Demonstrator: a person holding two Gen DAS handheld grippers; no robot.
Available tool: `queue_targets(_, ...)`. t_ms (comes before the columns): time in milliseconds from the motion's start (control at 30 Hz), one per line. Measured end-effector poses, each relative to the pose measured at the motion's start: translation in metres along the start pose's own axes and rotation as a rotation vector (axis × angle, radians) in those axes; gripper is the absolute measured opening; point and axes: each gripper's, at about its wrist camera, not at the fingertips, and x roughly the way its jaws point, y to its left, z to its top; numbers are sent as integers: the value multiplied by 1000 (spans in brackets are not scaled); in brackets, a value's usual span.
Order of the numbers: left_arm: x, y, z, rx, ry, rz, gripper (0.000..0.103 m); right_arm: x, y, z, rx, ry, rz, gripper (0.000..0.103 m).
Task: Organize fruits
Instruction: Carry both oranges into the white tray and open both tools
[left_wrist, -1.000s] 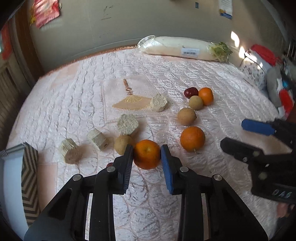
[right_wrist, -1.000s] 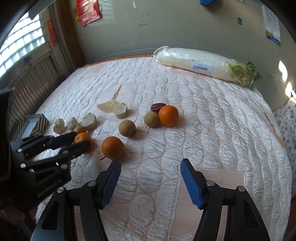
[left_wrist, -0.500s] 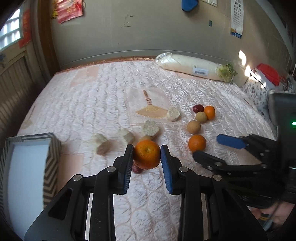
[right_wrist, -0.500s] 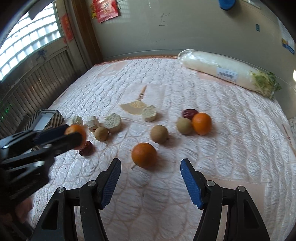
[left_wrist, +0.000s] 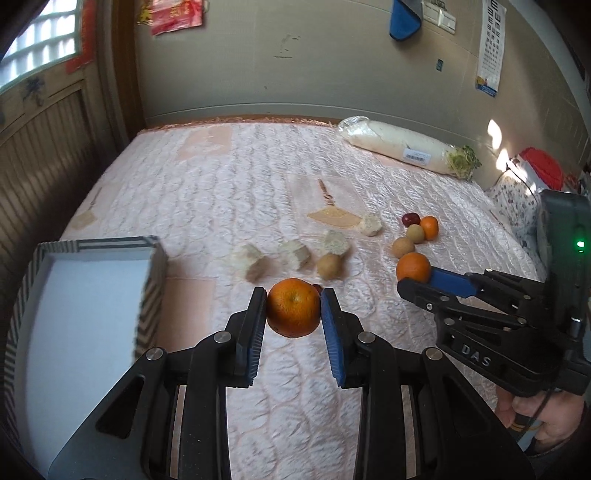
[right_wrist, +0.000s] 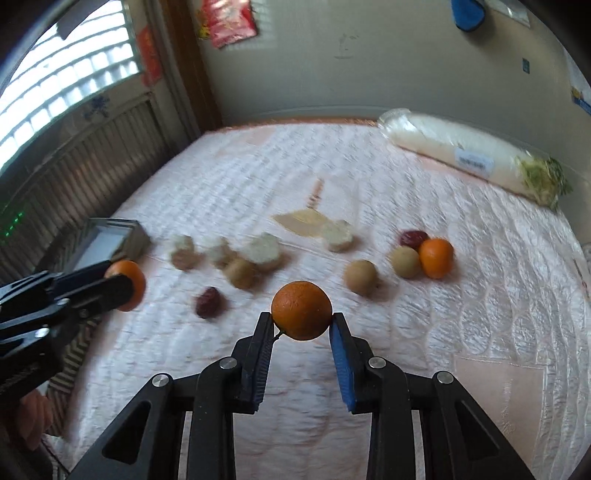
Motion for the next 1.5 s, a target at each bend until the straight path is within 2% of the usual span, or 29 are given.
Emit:
queue_targets(267,-28,45,-3,-57,-41,91,29,-14,66,12,-111,-40,92,30)
queue_targets(667,-34,127,-8,-149,-30,248,29,12,154,28,-253,-14,201,30)
queue_targets(1100,6,184,-19,-260,85,292,29,58,215,37,-359,54,249,30)
queue_targets(1233,15,203,-26,-328,129,274,29,73,227,38,-390,82,244,30)
queue_targets(1500,15,209,-28,-352,131,259,30,96,246,36,-459,141,243,30)
